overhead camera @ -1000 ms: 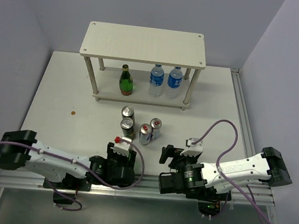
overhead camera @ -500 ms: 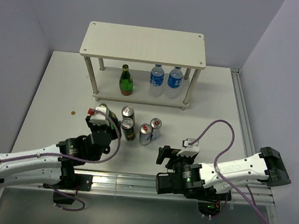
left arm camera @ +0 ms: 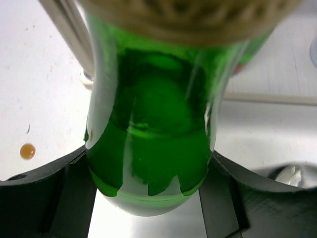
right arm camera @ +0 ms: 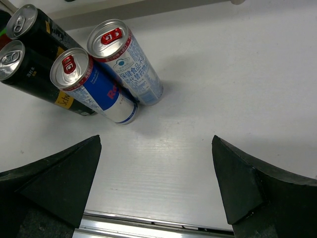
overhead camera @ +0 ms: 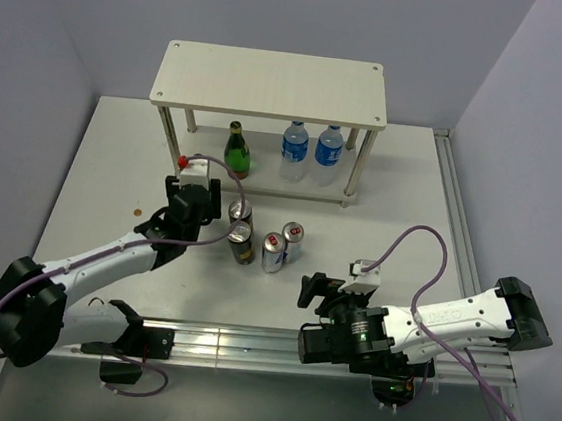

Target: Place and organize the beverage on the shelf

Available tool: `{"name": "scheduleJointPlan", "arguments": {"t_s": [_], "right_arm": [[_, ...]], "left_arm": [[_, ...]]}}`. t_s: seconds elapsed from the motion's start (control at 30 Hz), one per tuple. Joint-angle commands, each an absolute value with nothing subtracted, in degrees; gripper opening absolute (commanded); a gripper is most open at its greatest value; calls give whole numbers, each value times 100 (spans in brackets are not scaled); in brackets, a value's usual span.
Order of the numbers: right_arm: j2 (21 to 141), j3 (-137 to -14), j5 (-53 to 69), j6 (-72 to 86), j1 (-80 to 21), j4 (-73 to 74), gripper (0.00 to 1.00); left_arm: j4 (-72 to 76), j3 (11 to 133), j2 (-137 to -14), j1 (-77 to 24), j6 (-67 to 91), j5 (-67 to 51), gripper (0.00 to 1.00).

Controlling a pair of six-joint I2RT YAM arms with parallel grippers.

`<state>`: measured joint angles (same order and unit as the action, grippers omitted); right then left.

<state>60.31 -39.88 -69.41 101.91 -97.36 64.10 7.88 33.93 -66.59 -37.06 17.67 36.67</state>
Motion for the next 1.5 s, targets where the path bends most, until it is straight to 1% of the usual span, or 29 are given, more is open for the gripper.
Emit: {"name": "scheduleJointPlan", "arguments": {"t_s": [0.0, 0.17, 0.57, 0.8, 0.93, 1.27, 1.37, 1.4, 1.43, 1.47], "right_arm": [[5933, -3894, -7198, 10336, -9773, 6381, 100], [5906, -3815, -7172, 10397, -9765, 6407, 100], [5757, -3709, -7137, 10705, -9773, 6785, 100], [5704, -3604, -7075, 10740, -9765, 6785, 100], [5800, -3586, -7066, 10688, -9773, 6671, 100], [6073, -3718, -7102, 10802, -9765, 6767, 100], [6073, -3700, -7102, 10846, -9765, 6794, 100], [6065, -3691, -7093, 10846, -9765, 6777, 100], [6056, -3683, -7093, 10846, -9765, 6776, 100], [6047, -3674, -7084, 10846, -9765, 6768, 100]], "left_arm": [[2206, 4121, -6766, -3472, 1476, 3235, 0], [2364, 4604, -7390, -3041, 1485, 2857, 0], [2874, 5176, -8586, -2610, 1521, 2724, 0], [3234, 5308, -9008, -2496, 1486, 2892, 0], [3138, 5633, -9272, -2391, 1494, 2839, 0], [2989, 5985, -9729, -2206, 1652, 2769, 0], [2997, 5942, -9800, -2197, 1679, 2638, 21], [3058, 5889, -9809, -2189, 1679, 2593, 39], [3085, 5854, -9817, -2188, 1687, 2584, 48], [3094, 5836, -9809, -2188, 1714, 2575, 53]]}}
